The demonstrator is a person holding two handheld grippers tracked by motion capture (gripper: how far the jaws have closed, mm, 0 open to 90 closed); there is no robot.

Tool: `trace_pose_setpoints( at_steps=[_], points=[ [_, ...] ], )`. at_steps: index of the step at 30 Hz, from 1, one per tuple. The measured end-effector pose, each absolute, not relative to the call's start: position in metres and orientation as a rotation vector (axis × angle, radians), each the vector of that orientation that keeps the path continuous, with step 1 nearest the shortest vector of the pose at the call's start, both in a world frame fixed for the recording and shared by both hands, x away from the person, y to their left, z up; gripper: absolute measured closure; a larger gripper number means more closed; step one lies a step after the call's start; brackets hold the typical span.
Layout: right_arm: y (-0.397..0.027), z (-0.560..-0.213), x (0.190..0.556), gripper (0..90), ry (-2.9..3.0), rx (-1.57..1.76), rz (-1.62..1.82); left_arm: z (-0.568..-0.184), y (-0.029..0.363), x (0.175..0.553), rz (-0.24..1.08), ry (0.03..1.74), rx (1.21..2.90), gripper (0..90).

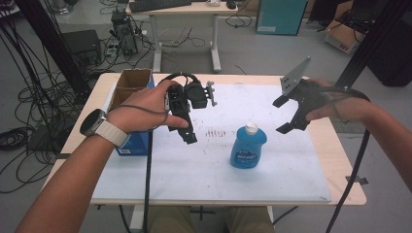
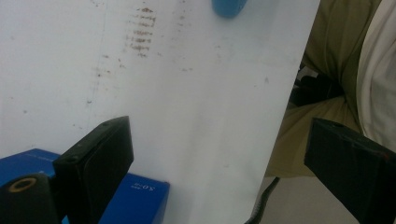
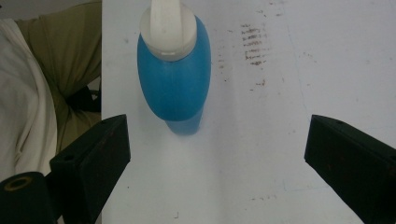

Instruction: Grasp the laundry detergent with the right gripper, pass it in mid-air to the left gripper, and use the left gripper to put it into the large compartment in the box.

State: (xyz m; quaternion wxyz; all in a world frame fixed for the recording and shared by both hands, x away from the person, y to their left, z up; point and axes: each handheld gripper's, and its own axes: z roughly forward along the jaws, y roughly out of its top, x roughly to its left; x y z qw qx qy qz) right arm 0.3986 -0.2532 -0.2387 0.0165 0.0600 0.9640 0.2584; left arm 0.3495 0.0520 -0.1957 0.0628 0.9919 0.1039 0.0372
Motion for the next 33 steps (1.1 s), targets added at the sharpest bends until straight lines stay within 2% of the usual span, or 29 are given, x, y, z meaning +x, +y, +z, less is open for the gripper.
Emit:
trace_pose_setpoints(
  at_steps=[3, 8, 9, 11, 33],
  points=[
    [-0.254, -0.244, 0.396, 6.7, 3.002, 0.194, 0.802, -0.2, 0.052, 0.346, 0.096, 0.403, 2.938, 8.5],
    [-0.255, -0.251, 0.394, 6.1, 3.005, 0.185, 0.809, -0.201, 0.053, 0.346, 0.105, 0.397, 2.937, 8.5],
    [-0.256, -0.255, 0.393, 6.0, 3.004, 0.187, 0.818, -0.198, 0.053, 0.35, 0.114, 0.321, 2.993, 8.5],
    [-0.256, -0.259, 0.391, 5.7, 3.005, 0.189, 0.814, -0.199, 0.053, 0.35, 0.117, 0.315, 2.996, 8.4],
    [-0.258, -0.285, 0.383, 6.6, 2.993, 0.174, 0.885, -0.202, 0.054, 0.351, 0.125, 0.33, 2.984, 8.5]
  ],
)
